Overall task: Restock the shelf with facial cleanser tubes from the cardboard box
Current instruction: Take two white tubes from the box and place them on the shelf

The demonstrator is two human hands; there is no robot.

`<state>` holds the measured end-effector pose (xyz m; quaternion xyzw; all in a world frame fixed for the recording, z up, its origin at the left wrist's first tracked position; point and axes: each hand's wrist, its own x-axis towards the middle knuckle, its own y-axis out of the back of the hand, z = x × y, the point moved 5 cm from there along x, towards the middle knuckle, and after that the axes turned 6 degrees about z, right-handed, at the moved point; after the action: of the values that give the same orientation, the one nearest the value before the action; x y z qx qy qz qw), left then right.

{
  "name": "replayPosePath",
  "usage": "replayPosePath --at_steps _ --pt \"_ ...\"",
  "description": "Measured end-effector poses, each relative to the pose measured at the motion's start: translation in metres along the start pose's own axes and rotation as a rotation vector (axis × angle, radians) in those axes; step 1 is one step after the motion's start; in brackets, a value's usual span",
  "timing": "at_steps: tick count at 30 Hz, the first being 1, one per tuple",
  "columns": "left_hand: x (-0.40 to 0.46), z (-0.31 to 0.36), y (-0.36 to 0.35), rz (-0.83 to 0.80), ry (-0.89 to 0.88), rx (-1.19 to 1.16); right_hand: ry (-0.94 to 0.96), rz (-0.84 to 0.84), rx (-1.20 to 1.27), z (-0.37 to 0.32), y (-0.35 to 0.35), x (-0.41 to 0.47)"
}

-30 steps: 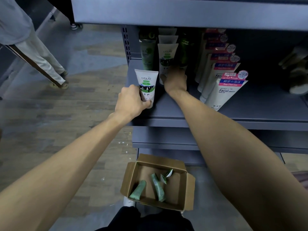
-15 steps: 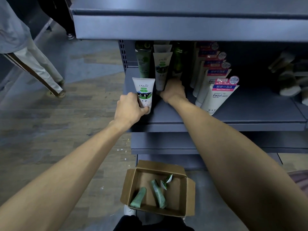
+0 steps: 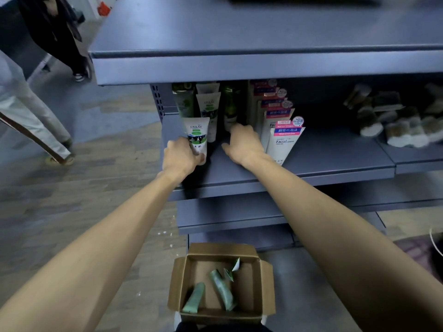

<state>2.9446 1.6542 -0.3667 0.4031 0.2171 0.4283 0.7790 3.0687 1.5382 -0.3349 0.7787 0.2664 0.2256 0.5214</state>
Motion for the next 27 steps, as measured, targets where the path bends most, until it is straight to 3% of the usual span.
replayPosePath --at_steps 27 --pt "0.022 0.046 -0.036 0.021 -0.039 0.027 -0.003 -0.055 0.031 0.042 -0.022 -0.008"
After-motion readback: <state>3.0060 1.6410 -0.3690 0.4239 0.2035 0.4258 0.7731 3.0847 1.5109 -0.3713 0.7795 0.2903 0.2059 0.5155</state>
